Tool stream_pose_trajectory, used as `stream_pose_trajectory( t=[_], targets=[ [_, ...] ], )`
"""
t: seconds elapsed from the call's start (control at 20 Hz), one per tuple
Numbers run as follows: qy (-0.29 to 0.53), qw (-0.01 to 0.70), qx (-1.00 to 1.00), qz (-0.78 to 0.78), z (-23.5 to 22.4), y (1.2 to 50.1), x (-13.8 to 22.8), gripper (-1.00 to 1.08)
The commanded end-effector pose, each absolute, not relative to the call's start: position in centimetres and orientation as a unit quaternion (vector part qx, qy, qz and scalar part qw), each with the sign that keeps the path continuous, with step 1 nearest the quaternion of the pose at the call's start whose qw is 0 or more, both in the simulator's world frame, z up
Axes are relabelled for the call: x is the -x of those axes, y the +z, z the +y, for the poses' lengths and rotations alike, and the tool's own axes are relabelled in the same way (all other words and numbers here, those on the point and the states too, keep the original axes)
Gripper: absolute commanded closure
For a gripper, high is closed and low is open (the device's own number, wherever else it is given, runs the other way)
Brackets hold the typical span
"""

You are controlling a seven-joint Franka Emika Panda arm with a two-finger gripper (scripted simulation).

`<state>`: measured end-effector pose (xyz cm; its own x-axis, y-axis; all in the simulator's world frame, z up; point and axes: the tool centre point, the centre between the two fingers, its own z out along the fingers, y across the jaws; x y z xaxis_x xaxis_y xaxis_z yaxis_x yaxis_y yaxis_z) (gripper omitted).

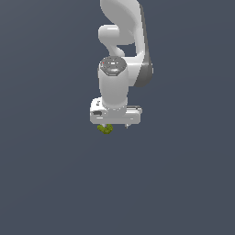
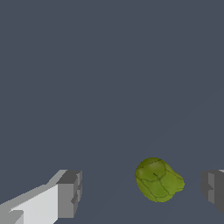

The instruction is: Pick up the object and move it to a goal position.

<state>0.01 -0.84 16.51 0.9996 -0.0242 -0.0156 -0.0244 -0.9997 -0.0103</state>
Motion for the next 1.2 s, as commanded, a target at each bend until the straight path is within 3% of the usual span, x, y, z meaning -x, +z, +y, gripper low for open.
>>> stream_pose_trajectory(
  t=[0.0,1.15],
  targets=[
    [0.008,0.005,1.000,0.012,-0.8,16.5,0.0,-0.92],
    [-0.002,0.011,1.000,-0.015,-3.3,16.5,0.6,-0.92]
  ],
)
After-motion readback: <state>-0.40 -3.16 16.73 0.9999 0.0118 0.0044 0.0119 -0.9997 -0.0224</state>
